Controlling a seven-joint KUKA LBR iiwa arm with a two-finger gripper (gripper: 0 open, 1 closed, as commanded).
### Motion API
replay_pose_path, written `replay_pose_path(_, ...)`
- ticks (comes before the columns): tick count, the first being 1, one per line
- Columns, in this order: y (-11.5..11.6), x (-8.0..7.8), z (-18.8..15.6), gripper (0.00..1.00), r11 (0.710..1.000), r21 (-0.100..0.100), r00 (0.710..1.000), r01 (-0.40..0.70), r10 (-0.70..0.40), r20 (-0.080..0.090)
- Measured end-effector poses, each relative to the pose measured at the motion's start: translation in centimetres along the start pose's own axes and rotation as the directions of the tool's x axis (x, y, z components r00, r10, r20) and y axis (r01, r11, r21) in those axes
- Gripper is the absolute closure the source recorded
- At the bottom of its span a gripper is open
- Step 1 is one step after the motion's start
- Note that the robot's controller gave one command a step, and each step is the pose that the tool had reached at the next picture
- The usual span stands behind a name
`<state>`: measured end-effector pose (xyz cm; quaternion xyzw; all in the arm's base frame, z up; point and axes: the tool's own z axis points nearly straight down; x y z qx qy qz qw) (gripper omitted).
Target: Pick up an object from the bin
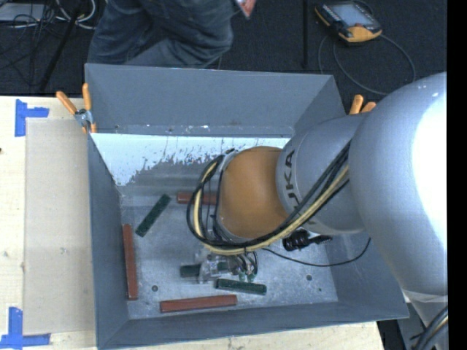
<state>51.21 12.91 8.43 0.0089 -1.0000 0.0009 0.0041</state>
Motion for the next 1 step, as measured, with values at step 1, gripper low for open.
replay_pose_path(1, -0.05, 0.15, -2.19, 1.0, 1.0, 0.001, 1.0, 0.0, 0.0, -0.004)
